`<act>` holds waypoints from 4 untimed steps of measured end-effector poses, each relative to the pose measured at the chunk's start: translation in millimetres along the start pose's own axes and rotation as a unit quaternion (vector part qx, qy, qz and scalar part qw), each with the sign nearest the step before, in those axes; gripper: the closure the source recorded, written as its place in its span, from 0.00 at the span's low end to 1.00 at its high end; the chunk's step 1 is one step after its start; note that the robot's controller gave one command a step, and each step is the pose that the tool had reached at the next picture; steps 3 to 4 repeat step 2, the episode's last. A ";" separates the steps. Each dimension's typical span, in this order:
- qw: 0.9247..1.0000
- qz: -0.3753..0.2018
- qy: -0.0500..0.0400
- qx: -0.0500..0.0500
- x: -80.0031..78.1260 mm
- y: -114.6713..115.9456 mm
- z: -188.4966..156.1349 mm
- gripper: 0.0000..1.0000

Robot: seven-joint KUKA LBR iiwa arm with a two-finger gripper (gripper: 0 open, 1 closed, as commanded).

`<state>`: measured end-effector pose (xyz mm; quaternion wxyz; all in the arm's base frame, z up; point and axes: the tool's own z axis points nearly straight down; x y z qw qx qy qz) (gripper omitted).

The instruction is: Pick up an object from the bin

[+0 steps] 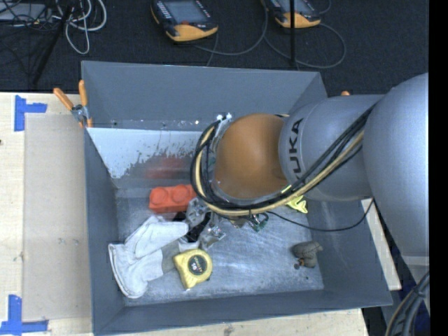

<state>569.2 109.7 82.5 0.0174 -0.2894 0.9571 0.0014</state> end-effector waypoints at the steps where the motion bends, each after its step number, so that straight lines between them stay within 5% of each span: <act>1: 1.000 0.000 0.000 0.000 0.0 0.0 0.0 1.00; 2: 1.000 -0.005 0.014 -0.003 -23.9 7.7 -151.8 1.00; 4: 1.000 -0.005 0.014 -0.003 -23.9 7.7 -151.8 1.00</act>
Offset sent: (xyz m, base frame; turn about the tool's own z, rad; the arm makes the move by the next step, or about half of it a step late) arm 0.0088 0.0181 0.1503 -0.0160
